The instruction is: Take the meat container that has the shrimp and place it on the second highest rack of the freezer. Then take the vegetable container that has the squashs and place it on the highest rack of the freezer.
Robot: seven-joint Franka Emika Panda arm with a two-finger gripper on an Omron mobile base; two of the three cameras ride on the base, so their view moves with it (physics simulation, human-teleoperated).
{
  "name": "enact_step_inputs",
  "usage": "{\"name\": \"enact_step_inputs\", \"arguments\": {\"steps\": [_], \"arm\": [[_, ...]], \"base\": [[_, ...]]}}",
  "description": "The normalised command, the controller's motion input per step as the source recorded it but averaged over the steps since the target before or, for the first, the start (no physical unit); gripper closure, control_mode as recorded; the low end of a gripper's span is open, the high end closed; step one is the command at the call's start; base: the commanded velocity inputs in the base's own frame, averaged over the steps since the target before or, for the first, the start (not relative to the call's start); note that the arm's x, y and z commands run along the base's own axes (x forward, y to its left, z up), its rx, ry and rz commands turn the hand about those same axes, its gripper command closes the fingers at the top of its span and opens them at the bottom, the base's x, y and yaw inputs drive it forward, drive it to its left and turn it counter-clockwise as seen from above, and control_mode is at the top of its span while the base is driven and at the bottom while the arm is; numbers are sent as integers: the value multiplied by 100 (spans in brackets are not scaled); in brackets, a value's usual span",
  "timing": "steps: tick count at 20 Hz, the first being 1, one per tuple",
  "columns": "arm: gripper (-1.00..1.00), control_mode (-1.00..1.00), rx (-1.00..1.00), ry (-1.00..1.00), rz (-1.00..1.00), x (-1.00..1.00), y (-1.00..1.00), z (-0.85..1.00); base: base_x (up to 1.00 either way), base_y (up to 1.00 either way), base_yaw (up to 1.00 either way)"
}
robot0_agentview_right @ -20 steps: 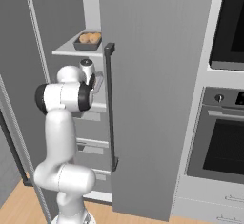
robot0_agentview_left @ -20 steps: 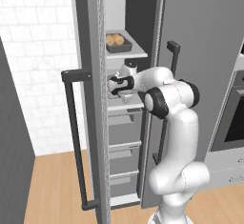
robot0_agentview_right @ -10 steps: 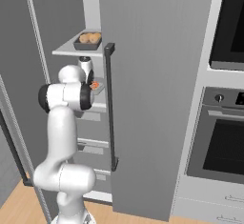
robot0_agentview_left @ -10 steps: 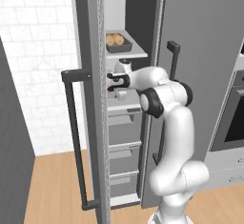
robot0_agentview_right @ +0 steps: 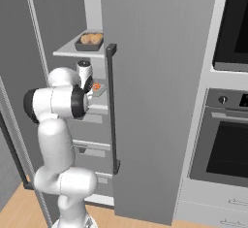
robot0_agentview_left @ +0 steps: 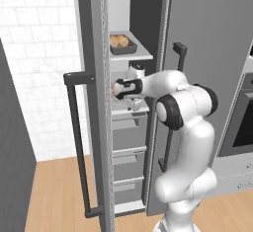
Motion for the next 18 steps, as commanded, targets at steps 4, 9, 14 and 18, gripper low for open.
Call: {"name": "enact_step_inputs", "arguments": {"steps": [4, 9, 14, 18], "arm": [[-100, -100, -33, -30, 45, -100, -24, 73], [-100, -100, -32, -28, 48, -100, -15, 70], [-100, -100, -5, -7, 54, -100, -26, 26], [-100, -100, 0, 0, 50, -100, -21, 46]], "base": [[0, 0, 0], [0, 0, 0], [0, 0, 0], [0, 0, 0]]}}
